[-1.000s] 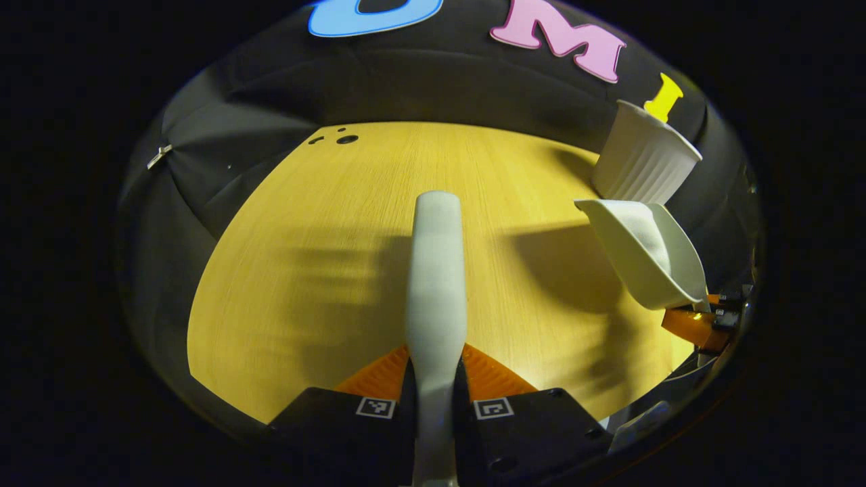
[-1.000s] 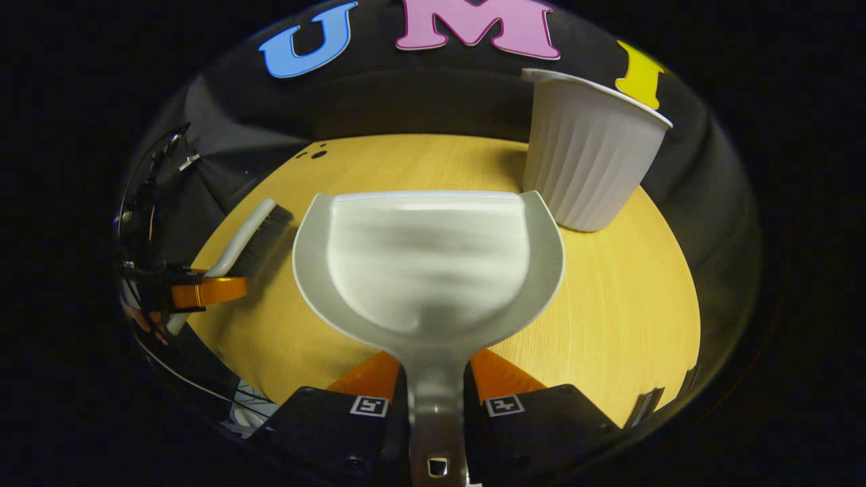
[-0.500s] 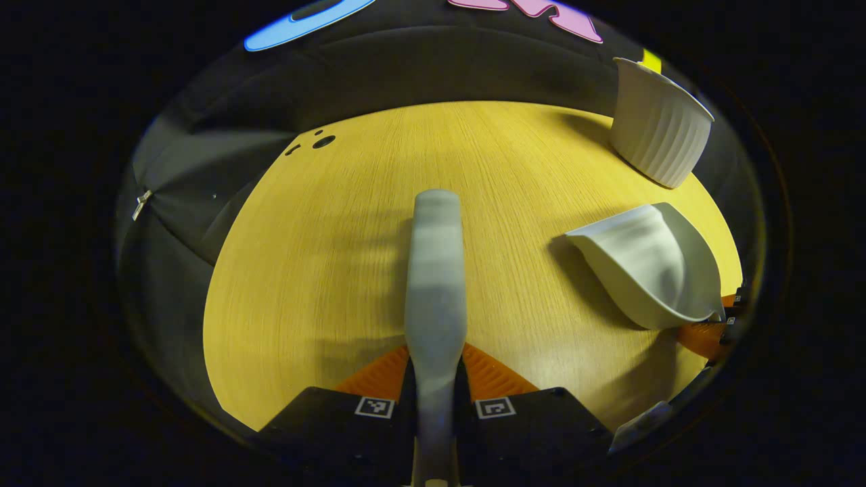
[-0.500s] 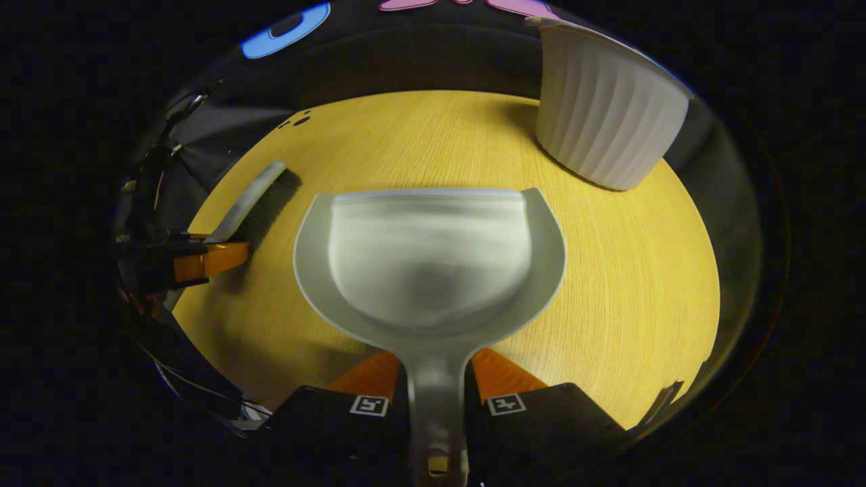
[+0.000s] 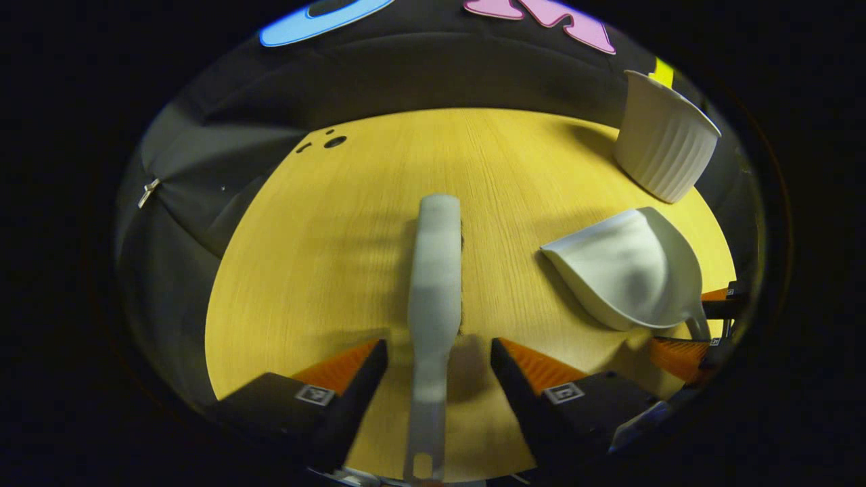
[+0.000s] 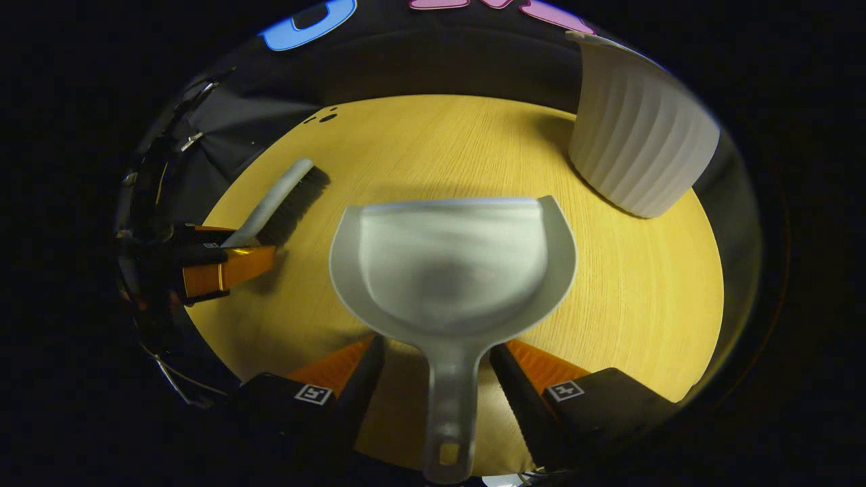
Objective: Pick up the small broom and dustpan from the desktop, sweep the trash into the dustpan with the broom, and then empty the trash into the garbage bin.
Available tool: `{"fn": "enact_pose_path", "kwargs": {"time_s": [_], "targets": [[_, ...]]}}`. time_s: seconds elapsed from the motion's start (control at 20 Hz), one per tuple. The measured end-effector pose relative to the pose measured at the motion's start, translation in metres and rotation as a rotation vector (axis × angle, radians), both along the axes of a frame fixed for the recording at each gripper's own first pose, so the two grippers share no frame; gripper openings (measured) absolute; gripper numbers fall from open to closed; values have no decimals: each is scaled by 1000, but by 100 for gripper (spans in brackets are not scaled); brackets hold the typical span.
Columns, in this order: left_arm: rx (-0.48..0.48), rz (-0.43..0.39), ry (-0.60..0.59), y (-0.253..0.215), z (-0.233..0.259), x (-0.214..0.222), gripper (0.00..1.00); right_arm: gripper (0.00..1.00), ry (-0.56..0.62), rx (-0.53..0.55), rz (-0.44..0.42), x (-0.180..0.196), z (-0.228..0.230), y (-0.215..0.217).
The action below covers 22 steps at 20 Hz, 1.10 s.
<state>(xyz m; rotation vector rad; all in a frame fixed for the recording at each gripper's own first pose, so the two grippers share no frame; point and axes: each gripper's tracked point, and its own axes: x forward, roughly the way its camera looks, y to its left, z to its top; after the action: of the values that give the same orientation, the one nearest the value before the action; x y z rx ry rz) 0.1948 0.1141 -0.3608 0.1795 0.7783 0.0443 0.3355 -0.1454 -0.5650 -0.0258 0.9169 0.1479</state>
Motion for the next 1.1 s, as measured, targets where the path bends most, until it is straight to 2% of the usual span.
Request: {"fn": "enact_pose_path", "kwargs": {"time_s": [0.05, 0.2, 0.3, 0.5, 0.65, 0.9, 1.05, 1.1], "targets": [[-18, 10, -31, -2, 13, -5, 100, 100, -27, -6, -5, 1, 9, -2], [-82, 5, -133, -16, 56, -27, 98, 100, -148, 5, -21, -3, 54, -3], [-91, -18, -219, -20, 90, -45, 98, 100, -243, 3, -34, -7, 90, -4], [13, -50, -456, -13, 168, -81, 98, 99, -405, -11, -34, -10, 152, 6], [10, -84, -604, -22, 210, -114, 97, 100, -582, -20, -20, -14, 207, 19], [-29, -92, -739, -28, 230, -177, 97, 97, -780, -28, -6, -58, 253, 48], [-67, -94, -746, -32, 216, -212, 100, 98, -799, -42, -18, -93, 248, 51], [-69, -97, -744, -32, 209, -223, 98, 98, -813, -39, -30, -100, 249, 51]]}}
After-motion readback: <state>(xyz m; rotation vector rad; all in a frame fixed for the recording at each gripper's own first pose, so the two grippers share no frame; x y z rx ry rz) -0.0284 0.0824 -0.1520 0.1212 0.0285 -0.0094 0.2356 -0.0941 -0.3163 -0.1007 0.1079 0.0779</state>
